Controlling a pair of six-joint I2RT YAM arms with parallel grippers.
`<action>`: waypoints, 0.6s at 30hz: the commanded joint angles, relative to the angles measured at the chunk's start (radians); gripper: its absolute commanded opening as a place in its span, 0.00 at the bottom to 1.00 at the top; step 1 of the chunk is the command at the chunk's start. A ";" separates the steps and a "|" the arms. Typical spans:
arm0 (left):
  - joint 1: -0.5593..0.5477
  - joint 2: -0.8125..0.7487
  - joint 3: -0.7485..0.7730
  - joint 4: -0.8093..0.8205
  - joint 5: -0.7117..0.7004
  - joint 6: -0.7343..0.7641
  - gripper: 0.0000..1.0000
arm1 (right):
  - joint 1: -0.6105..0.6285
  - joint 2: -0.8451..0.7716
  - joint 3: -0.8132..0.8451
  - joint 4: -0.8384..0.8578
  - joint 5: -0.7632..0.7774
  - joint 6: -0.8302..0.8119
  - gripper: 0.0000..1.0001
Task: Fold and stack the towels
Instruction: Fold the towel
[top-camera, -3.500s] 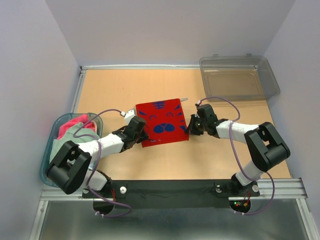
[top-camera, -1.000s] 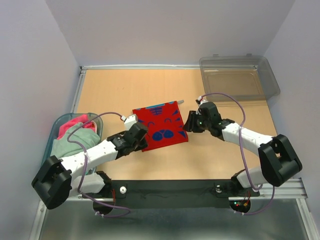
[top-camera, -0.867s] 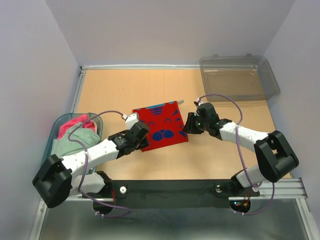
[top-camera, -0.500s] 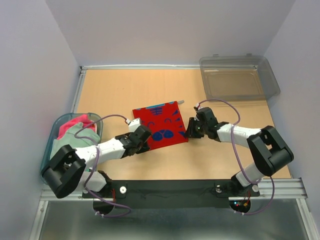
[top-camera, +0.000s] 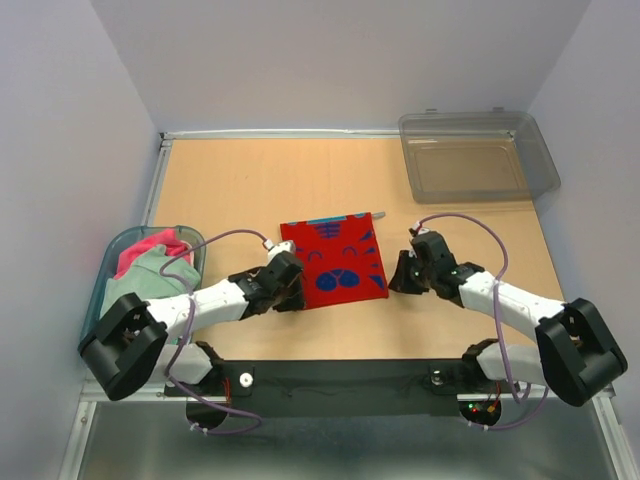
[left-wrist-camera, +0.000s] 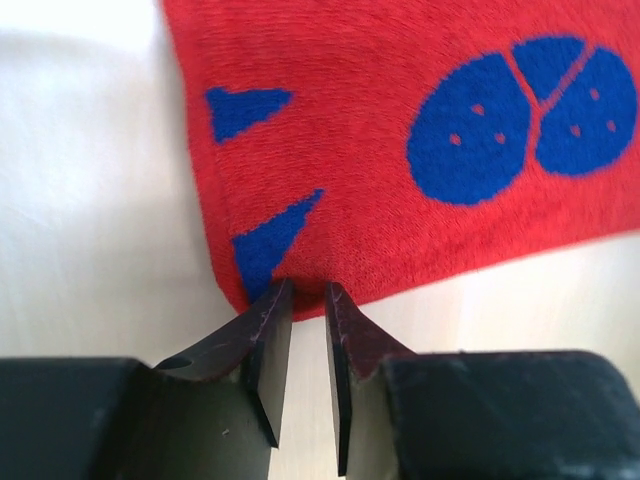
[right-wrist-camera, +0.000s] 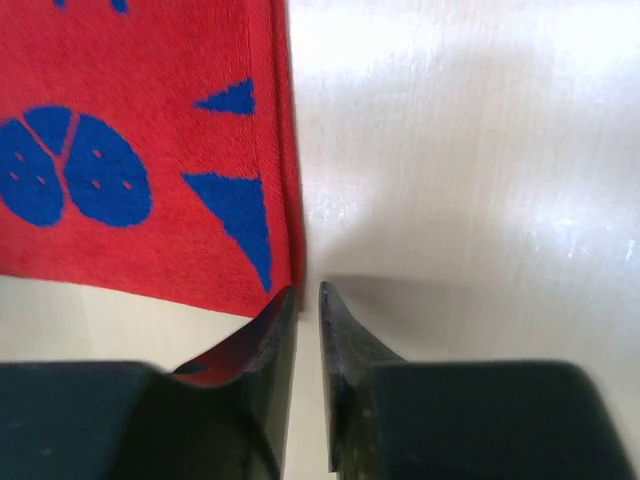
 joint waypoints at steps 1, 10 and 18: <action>-0.018 -0.096 -0.016 -0.036 0.112 0.056 0.37 | 0.008 -0.073 0.047 -0.047 0.024 0.000 0.29; 0.119 -0.163 0.159 0.120 -0.060 0.097 0.50 | 0.000 0.131 0.392 0.159 -0.069 -0.032 0.56; 0.334 0.141 0.263 0.413 0.017 0.168 0.43 | 0.000 0.476 0.546 0.571 -0.157 0.008 0.57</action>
